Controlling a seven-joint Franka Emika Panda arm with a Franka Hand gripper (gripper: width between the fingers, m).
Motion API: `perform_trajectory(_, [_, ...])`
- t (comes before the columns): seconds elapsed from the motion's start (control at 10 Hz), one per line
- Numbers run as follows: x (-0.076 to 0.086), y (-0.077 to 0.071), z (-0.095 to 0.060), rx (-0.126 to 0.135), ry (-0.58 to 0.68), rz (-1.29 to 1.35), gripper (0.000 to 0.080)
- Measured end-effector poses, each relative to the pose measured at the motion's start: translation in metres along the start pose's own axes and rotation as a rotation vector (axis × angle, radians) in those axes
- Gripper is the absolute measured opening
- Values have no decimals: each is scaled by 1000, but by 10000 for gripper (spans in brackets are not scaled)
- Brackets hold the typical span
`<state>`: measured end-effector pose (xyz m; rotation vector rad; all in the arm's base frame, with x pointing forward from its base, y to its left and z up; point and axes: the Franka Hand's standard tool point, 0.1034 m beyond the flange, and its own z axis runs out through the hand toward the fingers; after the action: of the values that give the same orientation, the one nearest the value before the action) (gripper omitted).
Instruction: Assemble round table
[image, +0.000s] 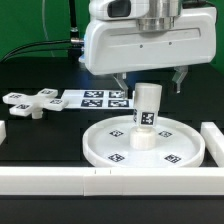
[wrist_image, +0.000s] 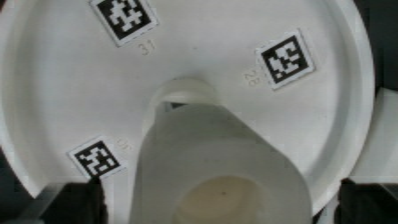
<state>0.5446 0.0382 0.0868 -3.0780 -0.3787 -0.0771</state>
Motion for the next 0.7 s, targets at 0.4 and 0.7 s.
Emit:
perform_trajectory(0.4, [-3, 10, 2, -9, 19, -45, 649])
perform_trajectory(0.7, [-3, 10, 2, -9, 19, -48, 405])
